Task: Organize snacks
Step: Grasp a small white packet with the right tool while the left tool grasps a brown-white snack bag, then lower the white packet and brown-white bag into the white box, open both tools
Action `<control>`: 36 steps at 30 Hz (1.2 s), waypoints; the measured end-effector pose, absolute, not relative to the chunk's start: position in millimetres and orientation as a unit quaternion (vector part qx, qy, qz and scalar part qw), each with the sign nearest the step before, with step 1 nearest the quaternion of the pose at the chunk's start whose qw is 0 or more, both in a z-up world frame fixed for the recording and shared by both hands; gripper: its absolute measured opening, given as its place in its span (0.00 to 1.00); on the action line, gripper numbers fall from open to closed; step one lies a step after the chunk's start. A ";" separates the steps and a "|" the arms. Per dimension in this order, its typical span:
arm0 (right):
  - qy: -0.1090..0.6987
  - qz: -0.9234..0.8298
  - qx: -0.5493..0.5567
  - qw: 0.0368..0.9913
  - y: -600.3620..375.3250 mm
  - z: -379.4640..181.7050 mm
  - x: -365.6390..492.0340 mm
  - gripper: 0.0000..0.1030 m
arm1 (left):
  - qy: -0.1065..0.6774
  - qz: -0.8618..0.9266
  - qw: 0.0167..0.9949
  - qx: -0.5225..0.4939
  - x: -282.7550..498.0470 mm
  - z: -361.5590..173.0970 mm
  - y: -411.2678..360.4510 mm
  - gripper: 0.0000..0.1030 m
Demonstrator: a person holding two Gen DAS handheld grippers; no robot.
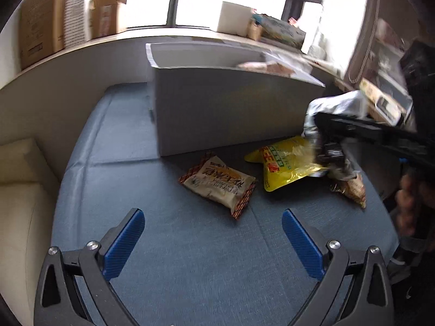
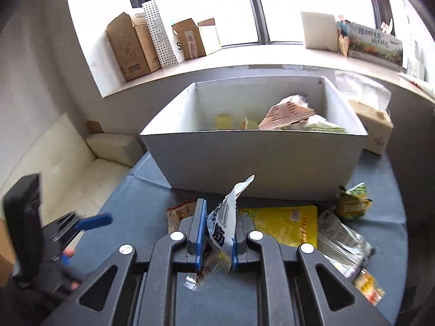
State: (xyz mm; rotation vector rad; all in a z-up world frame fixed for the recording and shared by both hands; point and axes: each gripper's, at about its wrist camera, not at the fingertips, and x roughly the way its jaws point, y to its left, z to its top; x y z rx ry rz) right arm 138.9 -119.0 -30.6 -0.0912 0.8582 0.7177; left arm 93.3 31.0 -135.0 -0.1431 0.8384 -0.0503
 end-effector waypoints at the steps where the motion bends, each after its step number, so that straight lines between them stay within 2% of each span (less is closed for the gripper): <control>1: 0.405 0.343 -0.041 0.847 -126.0 -26.0 134.2 0.15 | 0.411 -0.033 0.909 -0.055 101.2 -139.4 27.4 1.00; 4: 0.403 0.346 -0.044 0.846 -140.1 -20.4 121.6 0.15 | 0.433 -0.053 0.900 -0.020 127.6 -154.7 21.8 1.00; 13: 0.418 0.341 -0.017 0.842 -174.4 -27.3 97.8 0.15 | 0.460 -0.057 0.886 -0.004 174.2 -177.5 27.4 0.99; 15: 0.421 0.341 -0.008 0.841 -180.7 -28.5 97.5 0.15 | 0.457 -0.051 0.888 0.008 174.7 -178.6 26.0 0.93; 17: 0.420 0.339 -0.005 0.841 -184.4 -29.8 96.5 0.15 | 0.452 -0.051 0.891 0.013 172.4 -176.1 24.6 0.74; 19: 0.420 0.338 -0.002 0.842 -186.5 -30.1 95.9 0.15 | 0.453 -0.053 0.890 0.011 172.9 -173.6 23.5 0.69; 26: 0.422 0.334 -0.002 0.843 -187.2 -32.9 97.2 0.15 | 0.444 -0.066 0.893 -0.022 151.1 -166.7 29.4 0.67; 36: 0.419 0.343 -0.012 0.841 -178.7 -29.4 96.0 0.15 | 0.388 -0.054 0.919 -0.047 80.6 -100.2 17.2 0.68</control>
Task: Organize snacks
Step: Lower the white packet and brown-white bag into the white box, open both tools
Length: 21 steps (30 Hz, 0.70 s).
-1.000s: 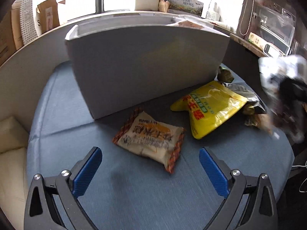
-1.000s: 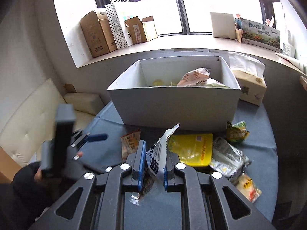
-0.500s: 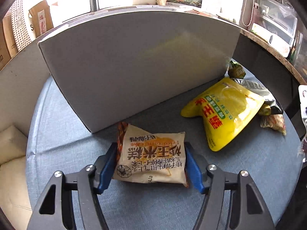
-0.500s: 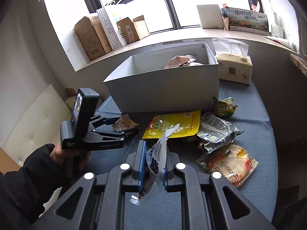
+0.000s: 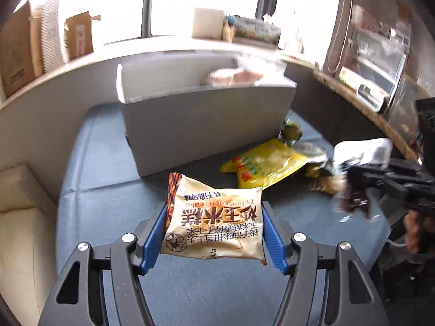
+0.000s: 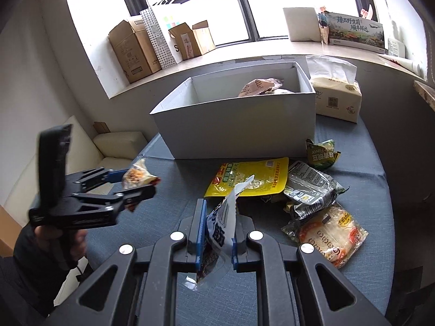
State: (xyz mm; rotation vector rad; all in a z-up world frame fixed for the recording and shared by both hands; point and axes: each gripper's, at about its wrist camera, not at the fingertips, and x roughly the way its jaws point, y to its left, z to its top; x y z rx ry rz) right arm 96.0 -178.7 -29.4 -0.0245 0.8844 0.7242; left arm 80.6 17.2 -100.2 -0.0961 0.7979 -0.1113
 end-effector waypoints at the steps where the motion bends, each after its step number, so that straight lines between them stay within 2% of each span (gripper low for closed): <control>1: 0.418 0.346 -0.012 0.840 -176.8 -28.3 96.3 0.15 | 0.382 -0.046 0.922 -0.048 76.6 -94.3 15.7 0.68; 10: 0.401 0.369 -0.026 0.838 -150.7 -13.2 109.2 0.15 | 0.347 -0.021 0.935 -0.076 78.2 -45.1 31.2 0.68; 21: 0.363 0.395 -0.013 0.844 -90.5 36.2 216.7 0.15 | 0.323 -0.028 0.942 -0.089 202.1 -3.4 69.5 0.68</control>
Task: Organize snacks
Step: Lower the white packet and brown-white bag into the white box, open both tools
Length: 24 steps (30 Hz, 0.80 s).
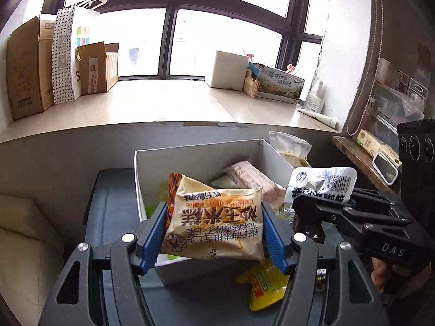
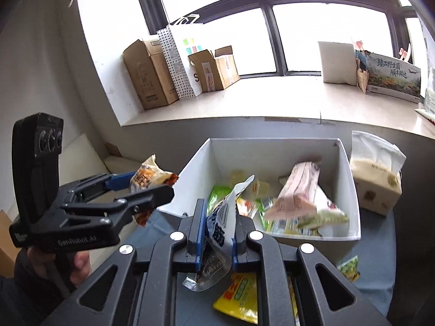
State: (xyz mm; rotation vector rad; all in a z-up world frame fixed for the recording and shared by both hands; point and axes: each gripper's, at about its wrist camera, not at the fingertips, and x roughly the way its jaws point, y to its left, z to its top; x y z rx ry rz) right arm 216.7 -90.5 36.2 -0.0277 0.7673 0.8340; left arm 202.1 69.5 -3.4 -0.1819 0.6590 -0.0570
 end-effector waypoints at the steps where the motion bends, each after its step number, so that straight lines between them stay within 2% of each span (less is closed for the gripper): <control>1: 0.365 0.399 -0.010 0.842 -83.8 38.7 227.7 0.15 | 0.324 -0.035 0.941 -0.093 213.9 -4.6 74.1 0.68; 9: 0.404 0.376 -0.042 0.833 -36.5 10.5 299.1 0.15 | 0.372 -0.023 0.918 -0.134 276.7 -53.5 102.7 0.71; 11: 0.419 0.370 -0.040 0.828 -33.7 0.9 310.6 0.17 | 0.379 -0.027 0.914 -0.145 280.0 -62.2 109.3 0.80; 12: 0.426 0.373 -0.035 0.824 -31.9 -3.1 314.7 0.22 | 0.380 -0.028 0.913 -0.146 280.6 -64.5 110.8 0.86; 13: 0.434 0.373 -0.035 0.819 -31.0 -6.7 318.9 0.35 | 0.376 -0.042 0.914 -0.147 280.3 -65.4 111.1 0.93; 14: 0.445 0.362 -0.037 0.818 -29.1 -10.2 322.6 0.79 | 0.370 -0.054 0.916 -0.145 278.3 -64.7 109.5 1.00; 15: 0.446 0.347 -0.040 0.824 -29.0 -12.2 324.9 1.00 | 0.367 -0.054 0.918 -0.138 276.7 -62.8 106.8 1.00; 20: 0.429 0.346 0.003 0.835 -42.6 -9.5 327.5 1.00 | 0.369 -0.052 0.922 -0.101 270.7 -60.4 93.7 1.00; 24: 0.426 0.338 -0.009 0.839 -48.0 -5.7 324.4 1.00 | 0.363 -0.055 0.927 -0.080 263.0 -56.6 84.6 1.00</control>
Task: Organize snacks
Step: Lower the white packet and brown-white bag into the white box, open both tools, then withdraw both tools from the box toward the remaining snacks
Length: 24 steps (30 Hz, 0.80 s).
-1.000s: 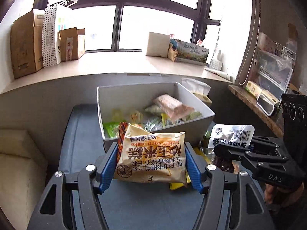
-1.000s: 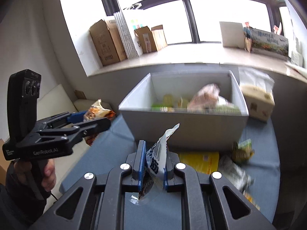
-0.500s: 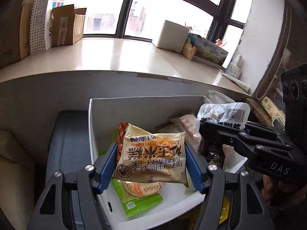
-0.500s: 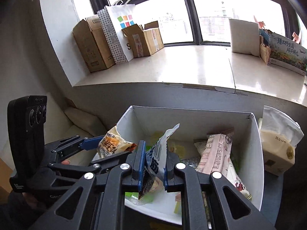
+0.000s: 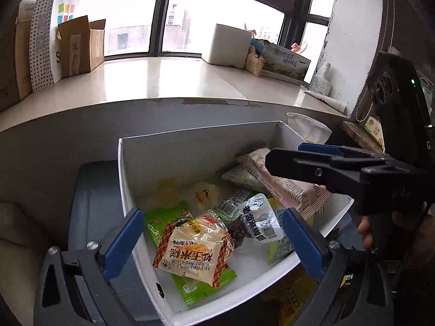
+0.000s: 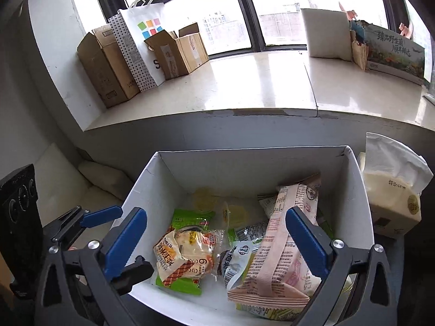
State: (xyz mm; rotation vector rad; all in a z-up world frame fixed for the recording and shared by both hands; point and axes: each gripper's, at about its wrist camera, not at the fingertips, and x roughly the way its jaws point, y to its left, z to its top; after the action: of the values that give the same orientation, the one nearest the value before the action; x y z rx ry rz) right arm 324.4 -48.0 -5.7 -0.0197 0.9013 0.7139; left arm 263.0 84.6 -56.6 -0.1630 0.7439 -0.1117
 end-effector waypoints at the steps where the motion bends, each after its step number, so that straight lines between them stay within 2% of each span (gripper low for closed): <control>1: 0.426 0.337 -0.009 0.840 -49.7 -3.7 323.3 1.00 | 0.360 -0.056 0.928 -0.074 259.8 -54.7 82.0 1.00; 7: 0.399 0.345 -0.010 0.850 -72.7 21.3 292.9 1.00 | 0.353 -0.041 0.933 -0.058 225.1 -39.8 68.5 1.00; 14: 0.371 0.363 -0.009 0.855 -138.7 30.5 210.3 1.00 | 0.321 -0.067 0.944 -0.027 133.0 -21.6 38.4 1.00; 24: 0.375 0.334 0.060 0.863 -225.0 1.8 116.9 1.00 | 0.363 -0.111 0.924 -0.052 52.5 -76.3 2.6 1.00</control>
State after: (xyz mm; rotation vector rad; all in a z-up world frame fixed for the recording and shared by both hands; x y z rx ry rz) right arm 116.9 -225.0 1.8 0.1256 0.7868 0.7004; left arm 52.5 2.6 -76.3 -0.1077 0.7451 -0.2276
